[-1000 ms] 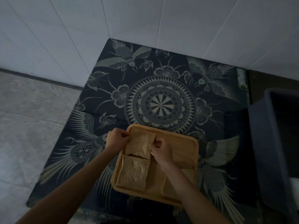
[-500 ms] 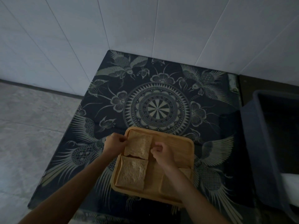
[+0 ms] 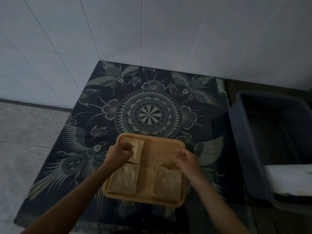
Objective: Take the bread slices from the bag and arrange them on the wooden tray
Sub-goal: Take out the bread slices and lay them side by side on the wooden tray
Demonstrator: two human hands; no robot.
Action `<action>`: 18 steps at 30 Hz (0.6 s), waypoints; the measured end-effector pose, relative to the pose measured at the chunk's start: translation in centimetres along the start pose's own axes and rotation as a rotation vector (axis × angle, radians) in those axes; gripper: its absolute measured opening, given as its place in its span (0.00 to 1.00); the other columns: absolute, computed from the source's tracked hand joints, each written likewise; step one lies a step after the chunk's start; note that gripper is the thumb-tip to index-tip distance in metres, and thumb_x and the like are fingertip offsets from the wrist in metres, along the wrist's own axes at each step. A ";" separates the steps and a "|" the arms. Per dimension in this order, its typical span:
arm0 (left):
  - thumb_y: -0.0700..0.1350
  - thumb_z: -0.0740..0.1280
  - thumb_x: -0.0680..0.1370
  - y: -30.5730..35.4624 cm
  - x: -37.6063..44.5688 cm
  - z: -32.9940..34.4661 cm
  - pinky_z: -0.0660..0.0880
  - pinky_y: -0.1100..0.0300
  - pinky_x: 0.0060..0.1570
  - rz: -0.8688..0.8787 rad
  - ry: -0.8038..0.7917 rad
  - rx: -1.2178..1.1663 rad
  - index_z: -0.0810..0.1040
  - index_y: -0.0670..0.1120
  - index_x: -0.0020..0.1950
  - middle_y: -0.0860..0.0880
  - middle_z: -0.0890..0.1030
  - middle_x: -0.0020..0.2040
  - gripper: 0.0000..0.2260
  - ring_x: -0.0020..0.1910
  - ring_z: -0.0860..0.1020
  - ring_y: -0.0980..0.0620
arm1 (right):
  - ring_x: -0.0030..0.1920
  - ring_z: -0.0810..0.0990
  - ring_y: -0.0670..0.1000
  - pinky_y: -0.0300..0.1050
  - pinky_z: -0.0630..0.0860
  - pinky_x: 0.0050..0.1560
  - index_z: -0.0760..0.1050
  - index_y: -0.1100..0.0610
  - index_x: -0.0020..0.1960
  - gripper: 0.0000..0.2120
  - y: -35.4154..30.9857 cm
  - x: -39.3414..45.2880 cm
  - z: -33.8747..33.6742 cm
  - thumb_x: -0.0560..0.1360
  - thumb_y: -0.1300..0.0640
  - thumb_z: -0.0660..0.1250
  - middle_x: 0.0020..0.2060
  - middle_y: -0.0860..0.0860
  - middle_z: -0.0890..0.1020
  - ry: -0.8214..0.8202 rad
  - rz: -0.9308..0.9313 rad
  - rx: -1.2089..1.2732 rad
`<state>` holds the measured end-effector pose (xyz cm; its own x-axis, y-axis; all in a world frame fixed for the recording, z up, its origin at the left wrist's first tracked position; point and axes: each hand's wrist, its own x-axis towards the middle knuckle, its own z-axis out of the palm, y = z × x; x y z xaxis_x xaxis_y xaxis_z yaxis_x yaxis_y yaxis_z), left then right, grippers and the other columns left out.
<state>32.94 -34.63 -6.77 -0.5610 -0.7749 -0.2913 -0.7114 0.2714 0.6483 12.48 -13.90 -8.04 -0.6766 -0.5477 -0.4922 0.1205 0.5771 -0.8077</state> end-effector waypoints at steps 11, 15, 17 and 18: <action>0.48 0.71 0.77 3.4 -3.3 6.7 0.78 0.58 0.52 -0.016 -0.258 -0.011 0.82 0.47 0.61 0.50 0.85 0.52 0.13 0.52 0.82 0.53 | 0.49 0.83 0.47 0.50 0.84 0.53 0.78 0.50 0.53 0.05 4.8 -2.2 -2.6 0.78 0.55 0.72 0.50 0.48 0.83 0.046 0.133 0.020; 0.50 0.70 0.77 3.3 -4.8 9.0 0.75 0.60 0.51 -0.069 -0.293 0.021 0.80 0.45 0.63 0.47 0.84 0.55 0.16 0.53 0.81 0.51 | 0.49 0.83 0.48 0.56 0.84 0.56 0.77 0.48 0.51 0.06 6.7 -3.4 -1.5 0.77 0.53 0.73 0.48 0.46 0.83 0.044 0.190 -0.019; 0.51 0.71 0.77 3.2 -5.5 9.7 0.75 0.59 0.52 -0.106 -0.296 0.009 0.80 0.45 0.63 0.47 0.84 0.56 0.17 0.54 0.81 0.51 | 0.50 0.84 0.49 0.58 0.84 0.55 0.77 0.48 0.53 0.06 7.3 -3.9 -1.1 0.77 0.52 0.73 0.48 0.47 0.84 0.055 0.175 -0.052; 0.51 0.71 0.77 3.1 -5.7 9.9 0.76 0.58 0.53 -0.115 -0.292 0.004 0.80 0.45 0.63 0.48 0.84 0.56 0.17 0.54 0.82 0.51 | 0.50 0.85 0.49 0.58 0.84 0.55 0.78 0.49 0.54 0.07 7.5 -4.1 -0.9 0.78 0.52 0.73 0.48 0.47 0.84 0.057 0.163 -0.065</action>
<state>29.74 -23.72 -10.06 -0.5745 -0.6040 -0.5524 -0.7783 0.1942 0.5971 15.49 -6.80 -11.79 -0.6925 -0.4095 -0.5940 0.1858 0.6943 -0.6953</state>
